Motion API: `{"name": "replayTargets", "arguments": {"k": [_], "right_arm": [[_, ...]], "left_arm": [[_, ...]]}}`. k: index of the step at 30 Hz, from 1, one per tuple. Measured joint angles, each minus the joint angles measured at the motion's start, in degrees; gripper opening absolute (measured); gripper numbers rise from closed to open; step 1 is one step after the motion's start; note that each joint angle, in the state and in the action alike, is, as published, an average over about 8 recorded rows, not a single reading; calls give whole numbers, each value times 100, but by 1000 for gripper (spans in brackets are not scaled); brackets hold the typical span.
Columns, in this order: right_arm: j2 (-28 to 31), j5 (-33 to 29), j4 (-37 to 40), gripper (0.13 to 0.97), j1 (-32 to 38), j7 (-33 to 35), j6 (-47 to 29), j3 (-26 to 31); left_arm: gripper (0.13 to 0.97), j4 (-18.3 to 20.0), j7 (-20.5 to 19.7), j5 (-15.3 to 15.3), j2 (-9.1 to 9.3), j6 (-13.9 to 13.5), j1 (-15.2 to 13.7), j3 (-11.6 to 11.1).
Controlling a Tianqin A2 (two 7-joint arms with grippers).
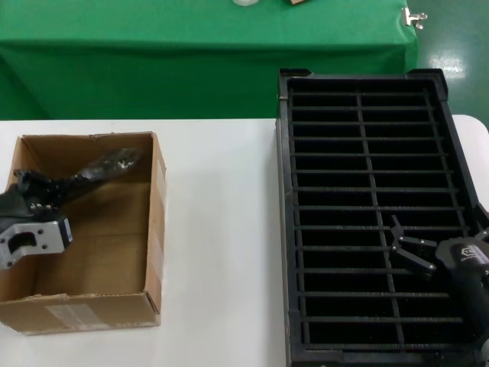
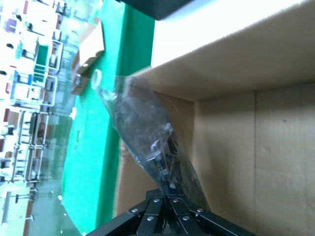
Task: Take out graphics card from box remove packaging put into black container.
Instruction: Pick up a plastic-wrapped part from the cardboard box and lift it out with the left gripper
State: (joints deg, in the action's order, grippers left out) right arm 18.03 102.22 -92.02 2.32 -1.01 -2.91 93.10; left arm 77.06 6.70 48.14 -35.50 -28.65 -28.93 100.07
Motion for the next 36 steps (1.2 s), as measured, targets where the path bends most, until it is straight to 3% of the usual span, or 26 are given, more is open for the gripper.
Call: {"name": "replayTargets", "arguments": {"k": [5,12,17,23,28,36], "right_arm": [[0,0,0,966,0,0,0,0],[0,0,0,966,0,0,0,0],[0,0,0,966,0,0,0,0],[0,0,0,966,0,0,0,0],[0,0,0,966,0,0,0,0],[0,0,0,966,0,0,0,0]], "left_arm": [[139,679,-134,206,-281,-316,268,-149],[139,1754,-218,885,-938,-716,706,-357],[139,2418,-305,1304,-1346,-811,960,-635],[139,2914,-240,1777,-1727,-815,1217,-844],[139,3205,-196,2150,-1844,-780,1380,-859],[139,3497,-332,2525,-1616,-709,1444,-637]]}}
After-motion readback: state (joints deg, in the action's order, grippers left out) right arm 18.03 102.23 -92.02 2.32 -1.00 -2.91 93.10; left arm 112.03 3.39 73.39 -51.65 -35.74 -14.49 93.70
